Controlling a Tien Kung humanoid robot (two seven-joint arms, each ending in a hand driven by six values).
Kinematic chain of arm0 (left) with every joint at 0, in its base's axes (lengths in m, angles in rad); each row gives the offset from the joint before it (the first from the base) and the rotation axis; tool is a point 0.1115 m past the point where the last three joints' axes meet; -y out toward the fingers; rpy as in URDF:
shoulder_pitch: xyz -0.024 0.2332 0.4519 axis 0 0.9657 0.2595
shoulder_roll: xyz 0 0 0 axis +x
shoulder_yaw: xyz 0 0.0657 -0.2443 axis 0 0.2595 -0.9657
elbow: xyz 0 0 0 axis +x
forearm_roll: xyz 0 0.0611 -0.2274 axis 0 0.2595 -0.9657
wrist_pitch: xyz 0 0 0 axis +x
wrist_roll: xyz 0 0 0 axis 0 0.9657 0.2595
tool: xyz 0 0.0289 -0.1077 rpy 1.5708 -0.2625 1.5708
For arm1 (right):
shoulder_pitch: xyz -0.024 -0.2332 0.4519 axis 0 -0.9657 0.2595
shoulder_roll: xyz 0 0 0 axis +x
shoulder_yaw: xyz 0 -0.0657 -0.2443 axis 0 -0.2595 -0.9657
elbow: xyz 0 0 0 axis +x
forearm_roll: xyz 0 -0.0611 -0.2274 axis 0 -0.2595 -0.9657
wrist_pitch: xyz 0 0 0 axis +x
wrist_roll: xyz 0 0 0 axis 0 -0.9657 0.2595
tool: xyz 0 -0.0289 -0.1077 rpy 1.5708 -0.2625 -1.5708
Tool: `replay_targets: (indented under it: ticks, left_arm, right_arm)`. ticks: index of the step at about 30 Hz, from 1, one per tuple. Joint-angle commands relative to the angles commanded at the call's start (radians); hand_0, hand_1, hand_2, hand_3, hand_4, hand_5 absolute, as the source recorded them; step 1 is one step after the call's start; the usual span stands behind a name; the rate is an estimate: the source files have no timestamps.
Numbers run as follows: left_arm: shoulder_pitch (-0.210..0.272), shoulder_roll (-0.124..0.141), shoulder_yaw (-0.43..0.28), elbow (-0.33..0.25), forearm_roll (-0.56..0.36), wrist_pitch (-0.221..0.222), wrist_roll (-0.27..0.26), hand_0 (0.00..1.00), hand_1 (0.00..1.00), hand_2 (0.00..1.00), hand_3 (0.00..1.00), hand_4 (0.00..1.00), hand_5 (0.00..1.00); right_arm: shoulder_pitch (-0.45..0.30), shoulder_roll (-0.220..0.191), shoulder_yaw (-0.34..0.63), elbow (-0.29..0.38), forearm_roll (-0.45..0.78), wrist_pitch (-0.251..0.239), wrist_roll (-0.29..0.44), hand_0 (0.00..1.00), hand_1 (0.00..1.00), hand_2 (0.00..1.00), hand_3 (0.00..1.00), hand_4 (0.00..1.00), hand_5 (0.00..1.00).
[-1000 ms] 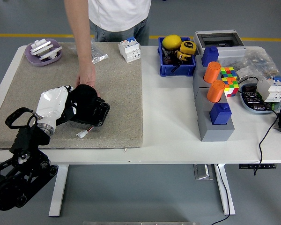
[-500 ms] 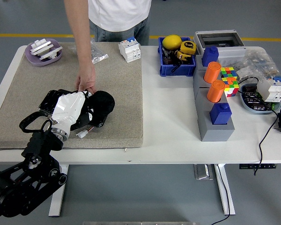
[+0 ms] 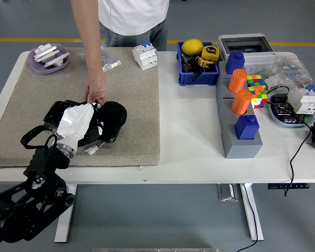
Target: Pick the rag up,wipe the panel,place it on the desk
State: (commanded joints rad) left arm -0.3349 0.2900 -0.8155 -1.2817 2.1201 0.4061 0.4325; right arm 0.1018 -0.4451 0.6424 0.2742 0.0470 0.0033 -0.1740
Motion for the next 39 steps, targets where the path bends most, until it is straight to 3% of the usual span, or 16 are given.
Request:
replay_targets:
  ticks: [21, 39]
  left_arm:
    - [0.002, 0.022, -0.176, 0.154, 0.031, 0.005, -0.005, 0.304, 0.442, 0.572, 0.445, 0.002, 0.002]
    - [-0.018, 0.045, -0.246, 0.238, 0.042, 0.007, -0.012, 0.306, 0.44, 0.569, 0.442, 0.002, 0.002]
  right_arm:
    - [-0.002, 0.0, 0.002, -0.001, 0.0, 0.0, -0.002, 0.748, 0.645, 0.667, 0.566, 0.92, 0.426]
    - [-0.002, -0.001, 0.002, 0.0, -0.001, -0.003, -0.004, 0.749, 0.645, 0.667, 0.567, 0.922, 0.423]
